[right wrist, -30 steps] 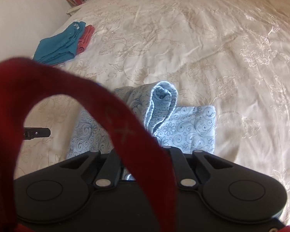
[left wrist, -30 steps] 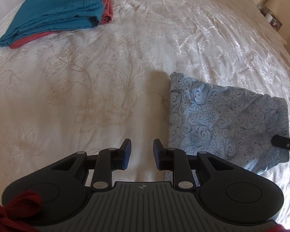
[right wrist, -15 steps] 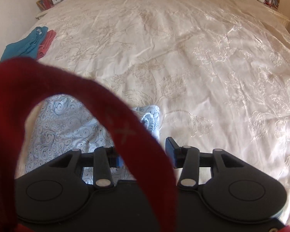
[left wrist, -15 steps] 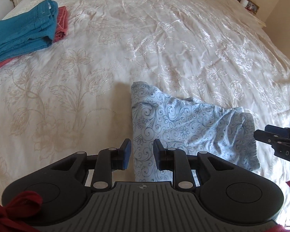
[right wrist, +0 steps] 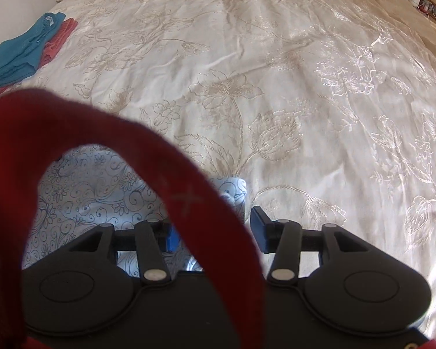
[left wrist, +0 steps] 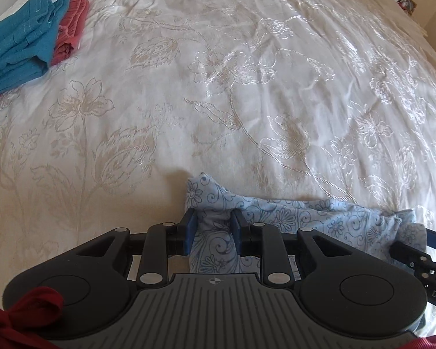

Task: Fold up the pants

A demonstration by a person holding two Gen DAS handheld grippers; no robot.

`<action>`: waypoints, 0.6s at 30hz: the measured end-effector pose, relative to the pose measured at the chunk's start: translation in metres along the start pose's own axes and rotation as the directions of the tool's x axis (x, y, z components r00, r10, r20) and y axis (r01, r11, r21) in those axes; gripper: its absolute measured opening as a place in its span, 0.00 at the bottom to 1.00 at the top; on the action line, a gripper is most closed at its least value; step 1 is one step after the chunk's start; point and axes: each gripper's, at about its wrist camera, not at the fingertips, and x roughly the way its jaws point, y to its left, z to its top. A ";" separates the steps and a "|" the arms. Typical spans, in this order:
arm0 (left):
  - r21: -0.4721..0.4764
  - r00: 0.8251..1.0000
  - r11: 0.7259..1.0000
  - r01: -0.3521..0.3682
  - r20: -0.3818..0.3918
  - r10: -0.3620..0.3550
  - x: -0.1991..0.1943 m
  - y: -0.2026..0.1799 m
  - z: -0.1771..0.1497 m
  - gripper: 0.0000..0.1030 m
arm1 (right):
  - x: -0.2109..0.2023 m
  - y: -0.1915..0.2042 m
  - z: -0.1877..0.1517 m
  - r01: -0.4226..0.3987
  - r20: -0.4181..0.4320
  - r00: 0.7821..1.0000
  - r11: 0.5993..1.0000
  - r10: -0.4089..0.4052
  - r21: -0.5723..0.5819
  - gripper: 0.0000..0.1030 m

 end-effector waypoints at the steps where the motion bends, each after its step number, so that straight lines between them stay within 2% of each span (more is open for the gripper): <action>1: -0.006 1.000 1.000 -0.001 -0.001 0.001 0.002 0.002 0.002 0.30 | 0.002 -0.003 -0.001 -0.006 -0.002 1.000 1.000 0.006 0.011 0.55; 5: -0.065 1.000 0.998 0.024 -0.007 -0.024 0.009 0.016 0.009 0.33 | 0.007 -0.018 -0.002 -0.032 -0.008 0.999 0.993 0.033 0.116 0.58; 10: -0.032 1.000 0.999 0.029 -0.001 -0.029 0.007 0.017 0.010 0.33 | 0.005 -0.028 -0.005 -0.051 -0.009 0.999 0.985 0.053 0.167 0.60; 14: -0.049 0.999 0.998 0.044 0.033 -0.042 -0.015 0.023 0.007 0.33 | -0.005 -0.027 -0.005 -0.062 0.005 0.998 0.983 0.062 0.171 0.60; 18: -0.027 0.998 0.998 0.051 0.047 -0.050 -0.039 0.028 -0.008 0.33 | -0.025 -0.022 -0.009 -0.100 0.040 0.995 0.983 0.095 0.155 0.61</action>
